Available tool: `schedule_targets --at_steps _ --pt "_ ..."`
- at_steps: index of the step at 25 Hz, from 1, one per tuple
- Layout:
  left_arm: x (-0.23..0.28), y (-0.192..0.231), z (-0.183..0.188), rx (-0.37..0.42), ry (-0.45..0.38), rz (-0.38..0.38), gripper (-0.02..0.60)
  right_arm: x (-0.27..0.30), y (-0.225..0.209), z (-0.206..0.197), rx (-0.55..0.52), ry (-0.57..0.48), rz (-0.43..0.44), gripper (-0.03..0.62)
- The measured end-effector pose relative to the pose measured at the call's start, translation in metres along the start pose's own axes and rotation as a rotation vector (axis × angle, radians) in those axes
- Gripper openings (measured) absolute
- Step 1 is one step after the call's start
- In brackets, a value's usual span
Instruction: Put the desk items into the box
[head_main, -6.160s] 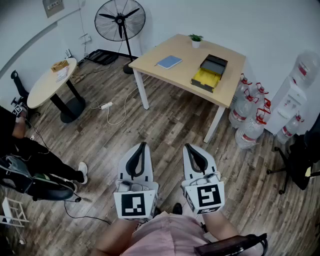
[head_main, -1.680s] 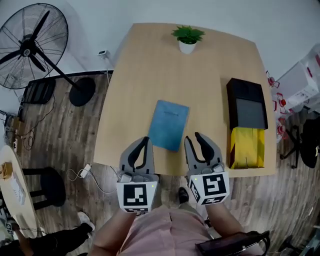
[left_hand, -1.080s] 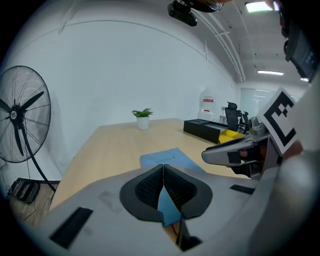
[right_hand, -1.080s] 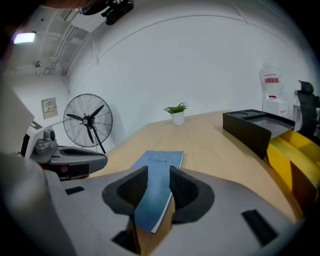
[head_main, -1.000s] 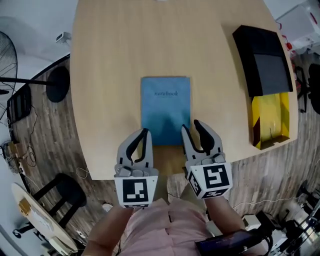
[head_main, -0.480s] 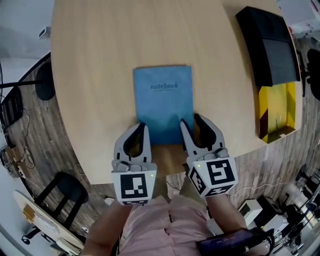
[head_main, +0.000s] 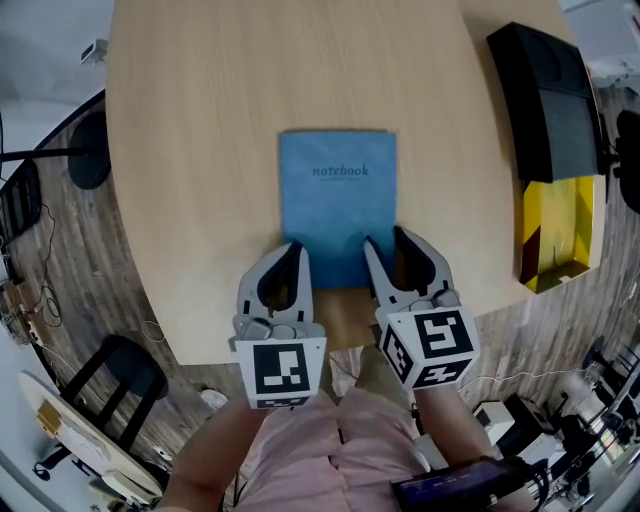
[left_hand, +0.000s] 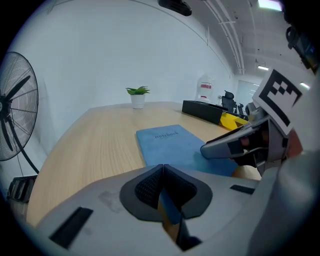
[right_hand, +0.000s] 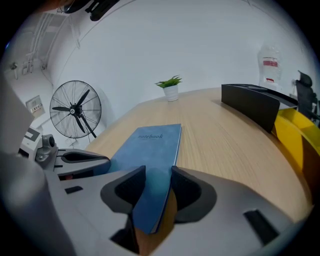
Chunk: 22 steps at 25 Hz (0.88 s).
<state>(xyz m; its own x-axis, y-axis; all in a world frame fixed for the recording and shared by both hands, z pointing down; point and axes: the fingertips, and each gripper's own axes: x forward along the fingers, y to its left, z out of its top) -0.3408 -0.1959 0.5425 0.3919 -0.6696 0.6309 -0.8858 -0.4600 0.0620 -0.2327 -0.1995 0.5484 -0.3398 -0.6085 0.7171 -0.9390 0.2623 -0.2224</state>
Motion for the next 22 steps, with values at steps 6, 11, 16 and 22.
schedule_targets --at_steps 6,11,16,22 --pt "0.001 0.000 -0.001 0.020 0.008 0.004 0.012 0.000 0.000 0.000 -0.002 0.005 -0.015 0.161" --pt "0.001 -0.001 0.000 0.029 0.006 0.018 0.012 -0.001 0.000 0.000 -0.008 0.007 -0.018 0.158" --pt "-0.003 -0.006 -0.005 0.027 0.010 0.001 0.012 -0.005 0.000 -0.005 -0.011 0.013 -0.020 0.159" --pt "-0.011 -0.016 -0.012 0.038 0.022 -0.002 0.012 -0.015 0.000 -0.015 -0.020 0.024 -0.015 0.158"
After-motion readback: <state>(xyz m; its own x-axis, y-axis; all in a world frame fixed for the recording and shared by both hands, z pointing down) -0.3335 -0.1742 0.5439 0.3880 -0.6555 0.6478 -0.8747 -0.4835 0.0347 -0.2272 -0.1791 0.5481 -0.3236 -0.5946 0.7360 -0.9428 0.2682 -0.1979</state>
